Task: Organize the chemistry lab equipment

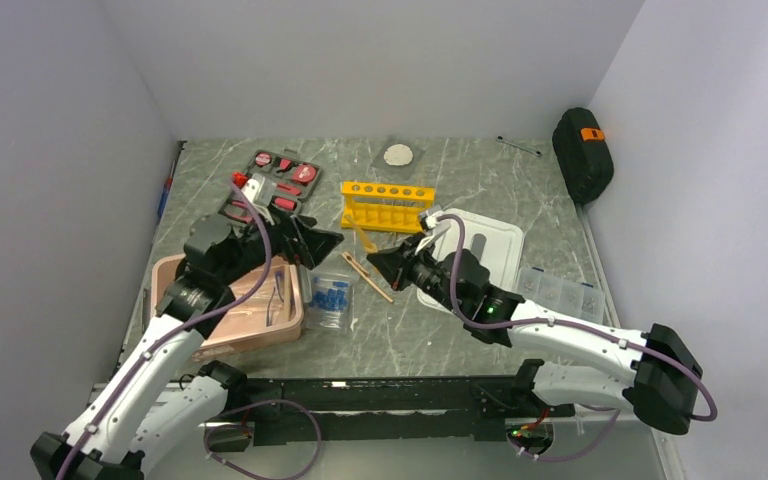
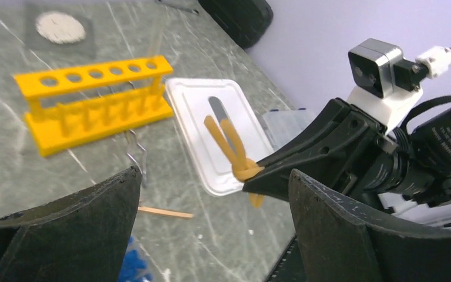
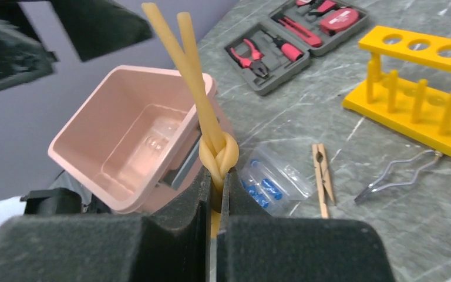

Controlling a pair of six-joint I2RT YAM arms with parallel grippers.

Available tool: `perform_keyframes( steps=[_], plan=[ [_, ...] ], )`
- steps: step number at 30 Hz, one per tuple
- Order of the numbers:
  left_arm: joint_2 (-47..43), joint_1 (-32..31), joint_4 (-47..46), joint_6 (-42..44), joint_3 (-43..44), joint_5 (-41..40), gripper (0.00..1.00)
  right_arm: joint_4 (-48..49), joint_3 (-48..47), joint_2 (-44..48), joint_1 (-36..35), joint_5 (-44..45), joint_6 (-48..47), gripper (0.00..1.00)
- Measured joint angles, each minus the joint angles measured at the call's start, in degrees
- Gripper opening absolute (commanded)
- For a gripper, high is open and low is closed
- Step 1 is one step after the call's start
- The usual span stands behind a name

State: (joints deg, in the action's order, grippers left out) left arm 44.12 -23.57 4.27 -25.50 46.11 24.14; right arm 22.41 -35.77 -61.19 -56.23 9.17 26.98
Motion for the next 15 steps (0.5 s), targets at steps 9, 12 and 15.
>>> perform_keyframes(
  steps=[9,12,15],
  plan=[
    [6.73,-2.64,-5.62,-13.03,-3.76,0.46,0.56,2.49,-0.5,-4.5,-2.97,-1.79,-3.56,0.0],
    [7.13,-3.21,-6.58,-14.75,-3.78,0.42,0.5,2.51,-1.25,-5.4,-3.52,-1.77,-4.42,0.0],
    [7.17,-3.69,-7.17,-16.28,-3.78,0.39,0.39,2.56,-1.66,-5.68,-3.67,-1.75,-4.9,0.0]
  ],
)
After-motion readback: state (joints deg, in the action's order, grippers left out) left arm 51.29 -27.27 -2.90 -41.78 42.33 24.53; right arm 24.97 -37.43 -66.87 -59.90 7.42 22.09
